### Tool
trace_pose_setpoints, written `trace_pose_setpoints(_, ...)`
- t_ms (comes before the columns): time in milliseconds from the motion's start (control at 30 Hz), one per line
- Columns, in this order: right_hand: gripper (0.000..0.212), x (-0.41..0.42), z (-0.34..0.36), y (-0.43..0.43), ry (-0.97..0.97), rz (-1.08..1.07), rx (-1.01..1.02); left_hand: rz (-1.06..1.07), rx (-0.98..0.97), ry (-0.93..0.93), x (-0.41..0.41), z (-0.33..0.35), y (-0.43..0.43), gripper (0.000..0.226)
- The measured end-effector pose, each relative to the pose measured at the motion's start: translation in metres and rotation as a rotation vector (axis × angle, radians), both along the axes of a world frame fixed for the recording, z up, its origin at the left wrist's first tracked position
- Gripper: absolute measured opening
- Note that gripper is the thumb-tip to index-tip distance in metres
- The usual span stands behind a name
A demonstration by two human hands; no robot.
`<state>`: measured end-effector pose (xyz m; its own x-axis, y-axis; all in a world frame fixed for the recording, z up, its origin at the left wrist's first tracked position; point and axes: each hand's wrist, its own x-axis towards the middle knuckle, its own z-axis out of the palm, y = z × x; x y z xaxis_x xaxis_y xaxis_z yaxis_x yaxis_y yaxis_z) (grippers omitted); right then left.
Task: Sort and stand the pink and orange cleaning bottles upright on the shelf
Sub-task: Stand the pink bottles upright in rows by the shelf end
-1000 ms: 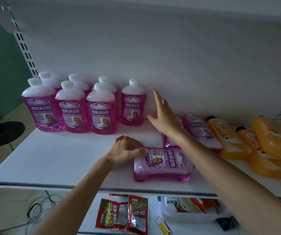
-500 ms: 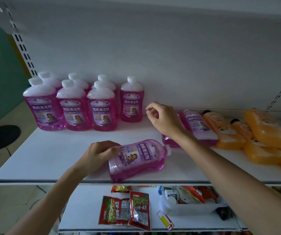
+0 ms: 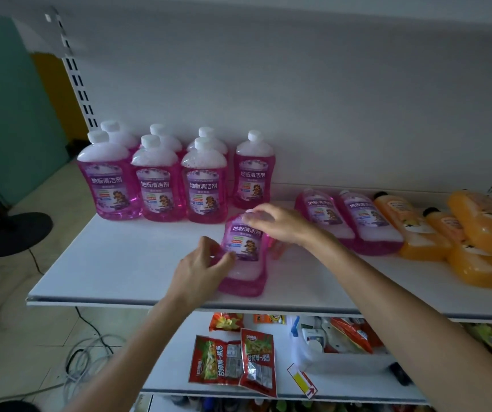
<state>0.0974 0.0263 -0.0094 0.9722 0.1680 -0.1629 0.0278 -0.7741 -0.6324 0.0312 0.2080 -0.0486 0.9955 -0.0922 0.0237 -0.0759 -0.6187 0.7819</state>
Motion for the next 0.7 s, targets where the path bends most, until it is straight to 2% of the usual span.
trace_pose_setpoints(100, 0.067, 0.003, -0.002, -0.002, 0.093, 0.062, 0.198, -0.074, 0.031, 0.044, 0.005, 0.006, -0.007, 0.066)
trace_pose_setpoints(167, 0.069, 0.004, -0.007, -0.007, 0.037, 0.022, 0.287, -0.099, -0.006, 0.031, 0.012, 0.003, -0.011, 0.055)
trace_pose_setpoints(233, 0.073, 0.004, -0.006, -0.011, -0.058, -0.022, 0.340, -0.133, -0.120, -0.015, 0.018, -0.002, -0.018, 0.042)
trace_pose_setpoints(300, 0.077, 0.005, 0.002, -0.015, -0.150, -0.027, 0.384, -0.153, -0.287, -0.070, 0.022, -0.005, -0.026, 0.044)
trace_pose_setpoints(367, 0.087, 0.007, 0.013, -0.023, -0.239, 0.002, 0.376, -0.177, -0.351, -0.162, 0.030, -0.006, -0.032, 0.055)
trace_pose_setpoints(500, 0.092, 0.006, 0.018, -0.036, -0.455, 0.063, 0.188, -0.177, -0.104, -0.278, 0.048, -0.013, -0.041, 0.078)
trace_pose_setpoints(567, 0.093, 0.004, 0.014, -0.039, -0.520, 0.045, 0.146, -0.162, -0.028, -0.271, 0.052, -0.018, -0.043, 0.081)
trace_pose_setpoints(700, 0.093, 0.004, 0.013, -0.044, -0.550, 0.054, 0.200, -0.192, -0.151, -0.233, 0.055, -0.019, -0.041, 0.079)
